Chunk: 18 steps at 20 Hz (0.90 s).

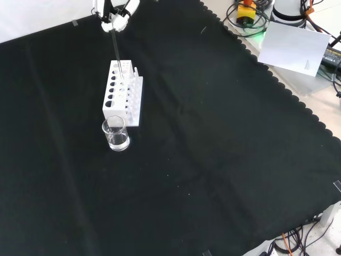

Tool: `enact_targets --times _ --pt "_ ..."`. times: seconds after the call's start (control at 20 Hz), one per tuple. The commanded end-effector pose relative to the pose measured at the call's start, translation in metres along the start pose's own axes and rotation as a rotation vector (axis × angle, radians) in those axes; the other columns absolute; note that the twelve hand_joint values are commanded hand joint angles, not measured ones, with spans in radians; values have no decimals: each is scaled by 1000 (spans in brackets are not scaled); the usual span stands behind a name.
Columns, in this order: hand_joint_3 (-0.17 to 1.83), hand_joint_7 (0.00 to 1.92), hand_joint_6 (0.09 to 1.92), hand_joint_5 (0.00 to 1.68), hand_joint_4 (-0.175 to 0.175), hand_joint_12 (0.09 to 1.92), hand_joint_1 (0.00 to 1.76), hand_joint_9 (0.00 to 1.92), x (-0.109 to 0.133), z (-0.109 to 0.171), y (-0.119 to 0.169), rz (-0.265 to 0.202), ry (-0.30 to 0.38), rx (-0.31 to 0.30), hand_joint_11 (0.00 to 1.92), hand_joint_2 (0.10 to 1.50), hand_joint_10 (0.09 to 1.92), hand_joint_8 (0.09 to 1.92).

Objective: Put the glass rod back on the white test tube rack.

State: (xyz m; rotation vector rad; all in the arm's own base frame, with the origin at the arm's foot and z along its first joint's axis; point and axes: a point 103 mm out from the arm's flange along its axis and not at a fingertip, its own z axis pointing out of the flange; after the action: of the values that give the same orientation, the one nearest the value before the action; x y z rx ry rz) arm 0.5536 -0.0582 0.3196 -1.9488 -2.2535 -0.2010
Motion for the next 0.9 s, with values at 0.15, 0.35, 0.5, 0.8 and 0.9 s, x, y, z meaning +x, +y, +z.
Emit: enact_targets --times 0.15,0.35,0.5,0.8,0.9 --pt "-175 1150 303 1223 -175 741 1300 1761 -3 7 1 4 13 8 1218 1125 673 1070" --pt "-175 1150 302 1224 -175 741 1300 1761 -3 10 2 5 13 12 1218 1124 673 1070" --pt "-175 1150 302 1224 -175 741 1300 1762 -4 16 3 5 14 20 1218 1124 673 1070" --pt "-175 1150 302 1224 -175 742 1300 1762 -7 37 7 -2 24 44 1218 1124 673 1070" --pt "-175 1150 301 1224 -175 742 1300 1762 -10 46 6 -1 30 53 1218 1124 673 1070"
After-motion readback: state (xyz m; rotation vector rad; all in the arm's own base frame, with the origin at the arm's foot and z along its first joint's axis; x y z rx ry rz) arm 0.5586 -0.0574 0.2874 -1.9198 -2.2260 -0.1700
